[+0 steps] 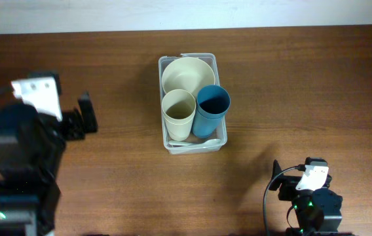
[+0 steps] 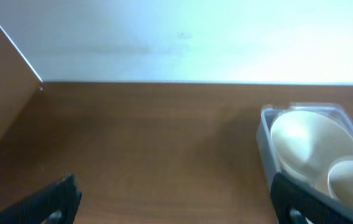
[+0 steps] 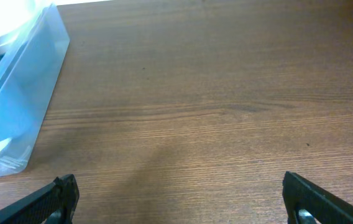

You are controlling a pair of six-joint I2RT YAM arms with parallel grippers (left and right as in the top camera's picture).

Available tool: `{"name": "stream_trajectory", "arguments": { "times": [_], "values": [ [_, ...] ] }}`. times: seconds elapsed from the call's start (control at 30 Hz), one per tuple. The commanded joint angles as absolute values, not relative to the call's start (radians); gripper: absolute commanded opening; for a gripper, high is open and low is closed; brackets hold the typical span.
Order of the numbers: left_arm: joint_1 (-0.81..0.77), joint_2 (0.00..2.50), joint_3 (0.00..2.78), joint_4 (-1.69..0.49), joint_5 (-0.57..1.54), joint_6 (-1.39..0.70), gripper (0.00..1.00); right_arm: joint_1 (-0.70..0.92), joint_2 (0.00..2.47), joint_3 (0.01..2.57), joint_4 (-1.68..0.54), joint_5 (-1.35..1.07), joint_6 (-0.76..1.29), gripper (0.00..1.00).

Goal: Pack container

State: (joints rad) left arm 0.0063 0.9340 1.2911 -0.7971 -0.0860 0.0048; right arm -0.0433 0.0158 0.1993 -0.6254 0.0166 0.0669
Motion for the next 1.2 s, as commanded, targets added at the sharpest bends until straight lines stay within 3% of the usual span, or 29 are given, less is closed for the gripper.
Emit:
{"name": "stream_trajectory", "arguments": {
  "times": [0.0, 0.23, 0.53, 1.17],
  "values": [
    [0.018, 0.805, 1.072, -0.729, -0.047, 0.039, 0.99, -0.046, 0.003, 0.191, -0.625, 0.008, 0.06, 0.99],
    [0.082, 0.472, 0.655, -0.541, -0.036, 0.039, 1.0, -0.046, 0.003, 0.191, -0.625, 0.008, 0.06, 0.99],
    [0.081, 0.173, 0.38, -0.534, -0.015, 0.039, 0.99, -0.046, 0.003, 0.191, -0.625, 0.008, 0.06, 0.99],
    [0.041, 0.005, 0.194, -0.476, -0.011, 0.039, 0.99, -0.046, 0.003, 0.191, -0.625, 0.008, 0.06, 0.99]
  ]
}}
